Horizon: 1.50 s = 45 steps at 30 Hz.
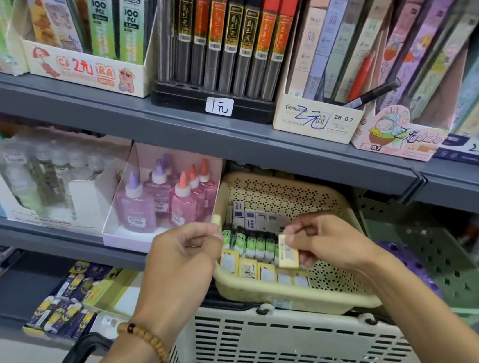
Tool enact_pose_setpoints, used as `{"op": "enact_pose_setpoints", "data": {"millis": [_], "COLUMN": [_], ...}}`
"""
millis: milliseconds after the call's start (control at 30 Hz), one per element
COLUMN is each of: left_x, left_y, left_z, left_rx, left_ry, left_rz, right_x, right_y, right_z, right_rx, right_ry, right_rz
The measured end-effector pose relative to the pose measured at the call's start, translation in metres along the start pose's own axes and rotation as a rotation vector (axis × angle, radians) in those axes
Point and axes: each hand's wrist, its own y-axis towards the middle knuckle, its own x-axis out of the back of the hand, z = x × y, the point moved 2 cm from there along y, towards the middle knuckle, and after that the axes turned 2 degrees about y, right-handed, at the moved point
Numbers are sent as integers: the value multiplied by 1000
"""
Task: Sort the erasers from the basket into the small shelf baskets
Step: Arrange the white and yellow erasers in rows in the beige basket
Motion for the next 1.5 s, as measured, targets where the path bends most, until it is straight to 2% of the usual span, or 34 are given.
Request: {"op": "enact_pose_setpoints", "data": {"millis": [133, 200, 267, 433, 567, 667, 767, 867, 967, 1067, 1133, 1233, 1300, 1500], "left_x": [-2, -3, -3, -12, -15, -13, -11, -10, -10, -15, -20, -25, -27, -33], "left_y": [-5, -7, -8, -39, -78, -99, -104, -99, -93, -96, -98, -95, -92, -101], "left_z": [-1, -1, 0, 4, 16, 38, 70, 109, 148, 182, 199, 211, 214, 225], "left_rx": [-27, -36, -42, -85, -143, -152, -55, 85, 182, 179, 133, 80, 25, 56], "left_ry": [44, 53, 59, 78, 157, 309, 476, 704, 1038, 1352, 1481, 1571, 1583, 1470], "left_rz": [17, 29, 37, 115, 188, 243, 289, 348, 368, 398, 416, 390, 360, 285], "right_x": [-12, -18, -16, -8, -20, -31, -47, -61, -74, -93, -105, -119, -124, -135], "right_y": [-8, -11, -16, -62, -110, -136, -147, -142, -125, -105, -97, -86, -81, -77], "right_z": [-7, -7, -3, 5, -10, -41, -82, -121, -149, -178, -197, -218, -225, -235], "right_rx": [-103, -98, -47, 193, 261, 188, 23, -170, -257, -306, -351, -389, -377, -328], "right_ry": [-176, -206, -150, 48, 205, 343, 368, 257, 83, -79, -111, -61, -140, -263], "right_rz": [110, 97, -3, -392, -447, -430, -368, -171, 45, 149, 189, 232, 231, 138]}}
